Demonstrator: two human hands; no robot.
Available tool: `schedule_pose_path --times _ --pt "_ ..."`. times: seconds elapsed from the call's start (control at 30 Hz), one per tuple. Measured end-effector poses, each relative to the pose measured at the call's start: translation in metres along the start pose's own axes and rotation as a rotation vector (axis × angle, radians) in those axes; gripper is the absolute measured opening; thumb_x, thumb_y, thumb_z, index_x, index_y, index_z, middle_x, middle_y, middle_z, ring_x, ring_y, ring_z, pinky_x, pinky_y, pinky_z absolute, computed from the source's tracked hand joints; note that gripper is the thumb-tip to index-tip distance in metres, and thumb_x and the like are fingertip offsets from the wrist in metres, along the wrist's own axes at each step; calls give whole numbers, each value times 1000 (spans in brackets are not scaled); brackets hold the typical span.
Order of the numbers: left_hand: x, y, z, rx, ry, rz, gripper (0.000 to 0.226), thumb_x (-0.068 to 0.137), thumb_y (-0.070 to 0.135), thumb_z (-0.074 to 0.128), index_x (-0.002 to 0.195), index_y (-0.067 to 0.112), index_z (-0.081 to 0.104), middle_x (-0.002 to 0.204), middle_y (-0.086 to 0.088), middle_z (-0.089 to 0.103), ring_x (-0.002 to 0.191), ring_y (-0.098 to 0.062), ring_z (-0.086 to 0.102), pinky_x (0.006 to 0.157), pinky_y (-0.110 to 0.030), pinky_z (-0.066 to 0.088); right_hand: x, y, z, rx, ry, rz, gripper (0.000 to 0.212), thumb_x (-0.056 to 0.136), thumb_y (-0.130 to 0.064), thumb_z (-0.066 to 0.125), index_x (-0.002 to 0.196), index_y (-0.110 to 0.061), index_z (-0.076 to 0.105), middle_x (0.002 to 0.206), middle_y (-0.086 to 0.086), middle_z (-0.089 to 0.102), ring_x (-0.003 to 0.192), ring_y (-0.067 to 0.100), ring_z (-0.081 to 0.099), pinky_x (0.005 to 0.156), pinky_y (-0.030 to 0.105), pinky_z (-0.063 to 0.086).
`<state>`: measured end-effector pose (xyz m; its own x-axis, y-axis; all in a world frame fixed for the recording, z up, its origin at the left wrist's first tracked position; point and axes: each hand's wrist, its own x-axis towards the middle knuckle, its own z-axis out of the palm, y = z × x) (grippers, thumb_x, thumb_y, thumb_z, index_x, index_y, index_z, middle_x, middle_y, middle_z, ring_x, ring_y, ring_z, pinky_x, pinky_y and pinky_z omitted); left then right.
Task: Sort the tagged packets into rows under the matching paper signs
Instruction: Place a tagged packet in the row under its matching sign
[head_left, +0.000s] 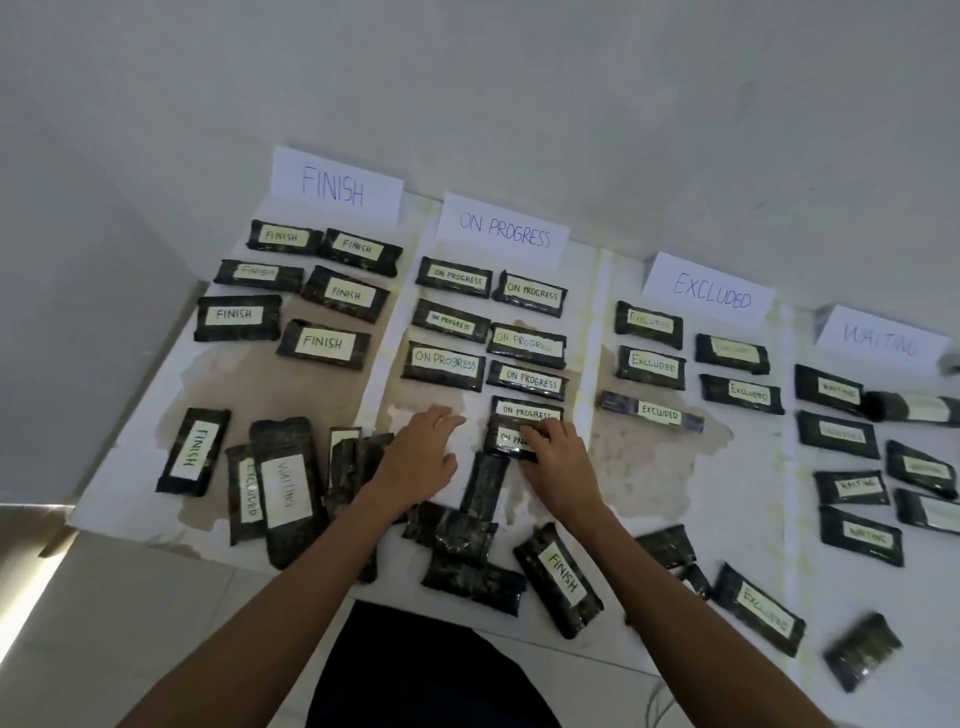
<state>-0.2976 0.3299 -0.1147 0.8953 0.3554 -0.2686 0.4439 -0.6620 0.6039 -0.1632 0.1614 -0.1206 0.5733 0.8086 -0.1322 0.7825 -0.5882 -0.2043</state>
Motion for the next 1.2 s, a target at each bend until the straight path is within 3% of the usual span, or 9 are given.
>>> schedule_pose_path --times 0.17,0.33,0.5,0.67,0.93,1.07,1.13,1.2 --pt "28 -2 9 3 30 -38 53 85 12 55 137 12 41 147 -11 33 134 -27 31 109 -40 33 20 8 12 2 68 -19 44 65 -3 78 107 -7 65 98 16 61 86 34 57 65 40 53" --pt "53 -8 2 54 51 -31 52 85 12 55 135 12 43 140 -11 34 122 -30 43 98 -44 44 40 13 11 -28 96 -49 44 64 0 77 105 -5 65 97 17 60 84 34 57 63 41 52" --pt "65 -2 -3 103 73 -24 52 83 10 57 134 9 45 138 -15 37 121 -33 44 99 -43 43 48 15 7 -4 78 -51 43 65 -3 76 106 -4 64 97 18 60 84 35 56 65 41 51" --pt "50 3 -1 66 87 -8 48 83 9 58 131 8 49 136 -16 40 121 -33 44 98 -46 43 37 18 9 30 85 -67 38 63 -11 72 100 -7 62 96 15 59 84 33 53 64 38 47" --pt "7 10 20 27 49 -25 47 85 12 57 131 11 49 131 -11 45 119 -28 44 97 -40 42 27 20 4 33 74 -93 40 64 -13 76 103 -8 64 100 15 61 89 35 56 70 43 52" --pt "-17 11 23 17 75 -29 47 85 13 57 131 12 49 128 -10 48 116 -27 47 95 -38 44 17 7 -5 93 70 -388 40 68 4 65 106 -9 65 106 15 63 94 33 57 74 42 49" --pt "-28 10 25 19 89 -43 48 83 13 58 130 11 50 127 -10 49 116 -27 47 96 -36 42 8 -3 -5 45 -34 -566 46 70 9 63 110 -12 65 115 14 63 103 33 56 80 42 47" --pt "-37 9 25 19 90 -58 48 83 13 58 131 12 49 129 -10 48 119 -27 46 99 -36 40 0 -9 -1 -13 -163 -614 52 70 10 65 115 -15 63 126 12 59 113 35 51 88 45 45"
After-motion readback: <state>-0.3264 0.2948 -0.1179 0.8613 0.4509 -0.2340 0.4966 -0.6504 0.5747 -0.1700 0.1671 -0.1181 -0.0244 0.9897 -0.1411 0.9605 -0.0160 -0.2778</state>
